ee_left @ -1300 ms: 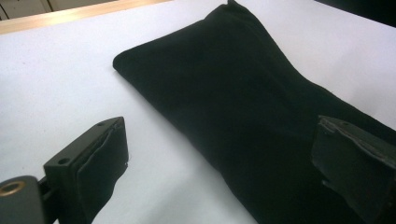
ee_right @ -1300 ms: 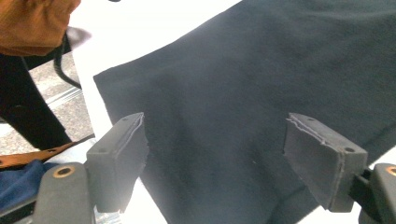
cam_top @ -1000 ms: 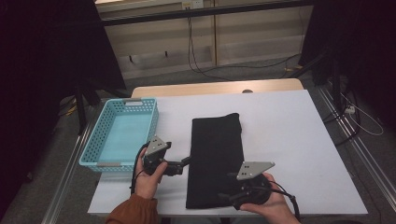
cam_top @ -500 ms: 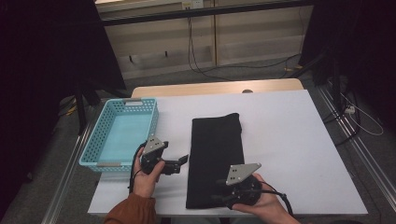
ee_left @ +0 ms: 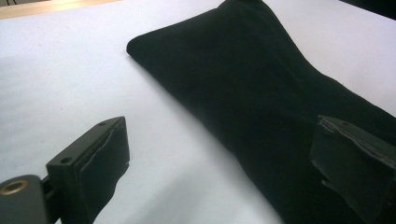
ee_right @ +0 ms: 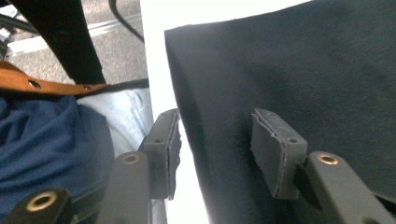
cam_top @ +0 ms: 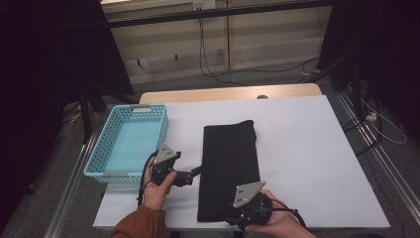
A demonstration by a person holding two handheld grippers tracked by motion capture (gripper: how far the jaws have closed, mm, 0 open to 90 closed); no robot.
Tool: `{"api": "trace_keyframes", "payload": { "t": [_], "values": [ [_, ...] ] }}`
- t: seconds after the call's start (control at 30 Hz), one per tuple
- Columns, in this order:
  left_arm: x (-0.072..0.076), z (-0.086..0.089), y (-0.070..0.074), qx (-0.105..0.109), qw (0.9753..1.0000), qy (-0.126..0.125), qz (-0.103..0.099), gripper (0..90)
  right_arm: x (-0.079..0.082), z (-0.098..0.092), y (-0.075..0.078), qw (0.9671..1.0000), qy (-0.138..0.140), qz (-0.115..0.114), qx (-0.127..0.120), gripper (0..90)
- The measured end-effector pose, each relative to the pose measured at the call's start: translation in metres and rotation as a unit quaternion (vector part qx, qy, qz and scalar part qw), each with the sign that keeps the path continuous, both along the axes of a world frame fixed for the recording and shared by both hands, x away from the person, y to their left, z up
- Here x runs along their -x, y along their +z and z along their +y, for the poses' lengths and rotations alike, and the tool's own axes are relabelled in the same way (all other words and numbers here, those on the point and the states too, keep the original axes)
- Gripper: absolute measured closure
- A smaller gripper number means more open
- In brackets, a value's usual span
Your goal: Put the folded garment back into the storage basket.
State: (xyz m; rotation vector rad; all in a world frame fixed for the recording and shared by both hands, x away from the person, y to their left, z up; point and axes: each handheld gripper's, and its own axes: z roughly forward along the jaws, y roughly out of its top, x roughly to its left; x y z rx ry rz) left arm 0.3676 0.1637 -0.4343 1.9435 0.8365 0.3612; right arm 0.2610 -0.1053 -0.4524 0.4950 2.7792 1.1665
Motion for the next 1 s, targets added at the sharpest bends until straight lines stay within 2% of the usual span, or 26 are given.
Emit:
{"api": "trace_keyframes", "payload": {
  "t": [0.23, 0.27, 0.3, 0.33, 0.43, 0.53, 0.7, 0.77, 0.8, 0.83, 0.87, 1.0],
  "values": [
    [0.0, -0.001, 0.0, -0.001, 1.0, 0.0, -0.003, 5.1, 0.001, 0.007, -0.003, 0.9998, 0.012, -0.005, 0.017, 45.2],
    [0.0, -0.001, 0.0, -0.005, 1.0, -0.001, -0.004, 5.1, 0.0, 0.008, -0.002, 0.9994, 0.016, -0.012, 0.029, 47.6],
    [0.0, -0.001, 0.0, -0.005, 1.0, -0.001, -0.004, 5.1, 0.0, 0.008, -0.002, 0.9994, 0.016, -0.012, 0.029, 47.6],
    [0.0, -0.002, 0.0, -0.005, 1.0, -0.001, -0.005, 5.1, 0.001, 0.009, -0.002, 0.9989, 0.017, -0.023, 0.038, 49.6],
    [0.0, -0.002, 0.0, -0.005, 1.0, 0.0, -0.005, 5.1, 0.002, 0.01, -0.002, 0.9987, 0.012, -0.026, 0.041, 52.9],
    [0.0, -0.003, 0.0, -0.003, 1.0, 0.003, -0.006, 5.1, -0.002, 0.007, -0.002, 0.9987, 0.008, -0.034, 0.036, 63.5],
    [-0.001, -0.004, -0.001, -0.005, 1.0, 0.005, -0.006, 4.3, 0.0, 0.008, -0.002, 0.9983, 0.007, -0.039, 0.042, 64.1],
    [-0.001, -0.005, -0.001, -0.004, 1.0, 0.004, -0.006, 4.3, 0.0, 0.008, -0.003, 0.9985, 0.002, -0.041, 0.037, 66.4],
    [-0.001, -0.005, 0.0, -0.004, 1.0, 0.003, -0.006, 4.3, 0.001, 0.007, -0.004, 0.9986, -0.004, -0.043, 0.031, 70.3],
    [-0.001, -0.005, 0.0, -0.004, 1.0, 0.003, -0.006, 4.3, 0.001, 0.007, -0.004, 0.9986, -0.004, -0.043, 0.031, 70.3],
    [-0.001, -0.006, 0.0, -0.004, 1.0, 0.001, -0.005, 4.3, 0.0, 0.006, -0.004, 0.9984, -0.005, -0.047, 0.032, 77.3],
    [-0.001, -0.008, 0.001, -0.008, 0.9999, -0.001, -0.008, 4.5, -0.005, 0.003, -0.005, 0.999, -0.007, -0.038, 0.021, 81.4]
  ]
}}
